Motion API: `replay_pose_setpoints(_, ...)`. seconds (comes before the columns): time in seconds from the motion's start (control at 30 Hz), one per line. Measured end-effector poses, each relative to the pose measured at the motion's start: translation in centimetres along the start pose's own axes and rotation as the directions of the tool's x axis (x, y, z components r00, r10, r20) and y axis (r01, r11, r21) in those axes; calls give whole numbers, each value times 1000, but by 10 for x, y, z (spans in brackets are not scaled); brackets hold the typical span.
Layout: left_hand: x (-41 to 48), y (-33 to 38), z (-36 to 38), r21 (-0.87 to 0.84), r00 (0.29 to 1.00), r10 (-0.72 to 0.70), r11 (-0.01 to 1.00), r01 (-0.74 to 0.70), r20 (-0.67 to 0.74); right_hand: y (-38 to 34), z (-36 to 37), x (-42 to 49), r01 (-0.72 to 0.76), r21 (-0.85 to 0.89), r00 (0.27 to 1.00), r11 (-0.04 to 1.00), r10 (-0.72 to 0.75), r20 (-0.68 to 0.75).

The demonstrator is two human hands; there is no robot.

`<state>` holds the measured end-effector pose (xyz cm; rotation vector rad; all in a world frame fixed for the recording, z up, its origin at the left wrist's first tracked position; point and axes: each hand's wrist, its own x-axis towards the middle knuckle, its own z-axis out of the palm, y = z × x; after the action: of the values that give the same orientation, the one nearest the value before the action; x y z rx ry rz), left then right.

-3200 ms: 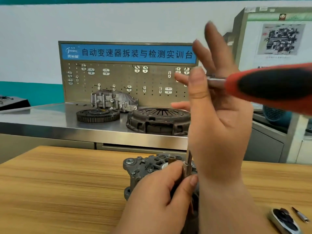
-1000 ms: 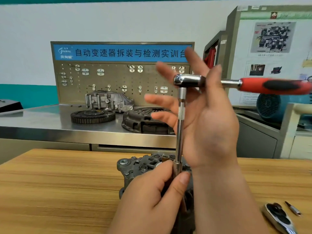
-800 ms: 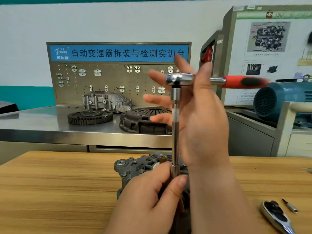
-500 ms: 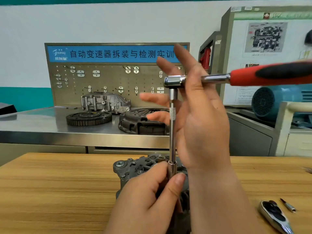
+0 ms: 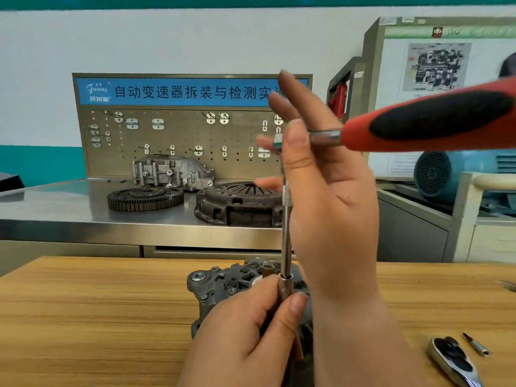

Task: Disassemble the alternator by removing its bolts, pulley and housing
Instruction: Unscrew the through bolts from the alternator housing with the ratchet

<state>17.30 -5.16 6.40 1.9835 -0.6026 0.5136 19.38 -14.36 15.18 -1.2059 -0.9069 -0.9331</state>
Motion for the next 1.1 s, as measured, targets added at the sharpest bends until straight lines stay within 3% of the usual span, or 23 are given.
replay_pose_setpoints(0.1,-1,-1,-1,-14,1000,3,1000,-3,14,2,-2,1,-291,281,957,914,276,95)
replay_pose_setpoints(0.2,0,0,-1,43,1000,9,999,-10,26,3,-6,3,-466,450,884,762,413,216)
replay_pose_setpoints(0.23,0,0,0,54,1000,4,999,-5,20,4,-7,3,-472,465,881,749,420,218)
replay_pose_setpoints(0.3,0,1,0,62,1000,-10,998,10,4,4,-6,2,-392,388,920,834,366,141)
replay_pose_setpoints(0.37,0,1,0,53,1000,-21,998,21,-4,4,-5,2,-219,196,975,956,220,19)
replay_pose_setpoints(0.47,0,0,1,59,1000,-20,998,20,-5,2,-4,2,-20,69,998,997,24,-66)
replay_pose_setpoints(0.53,0,-1,1,36,1000,-4,999,4,-12,1,-2,2,-102,216,990,971,121,-75)
replay_pose_setpoints(0.63,-1,-2,1,-9,1000,15,1000,-16,-20,-2,0,4,-323,525,938,787,340,67)
replay_pose_setpoints(0.7,-1,-1,1,-26,1000,23,999,-23,-4,-3,-2,5,-419,602,896,679,415,156)
replay_pose_setpoints(0.77,-1,-1,1,6,999,46,999,-46,-3,-2,-2,5,-478,596,867,645,455,203)
replay_pose_setpoints(0.8,-1,-1,1,20,999,48,999,-48,-5,-2,-2,4,-479,578,867,661,459,194)
replay_pose_setpoints(0.87,0,-1,1,24,1000,23,999,-23,-10,-1,0,2,-384,474,917,792,388,95)
replay_pose_setpoints(0.93,0,0,2,32,1000,-14,999,14,-5,0,0,1,-165,204,982,965,179,-52)
replay_pose_setpoints(1.0,0,1,2,41,1000,-30,999,30,-1,2,0,-2,34,-34,995,999,-37,-98)
replay_pose_setpoints(1.03,0,1,2,46,1000,-22,999,22,-4,3,0,-2,52,-49,993,997,-57,-105)
replay_pose_setpoints(1.1,-1,0,2,41,1000,-6,999,7,-15,1,0,0,-69,125,992,990,82,-97)
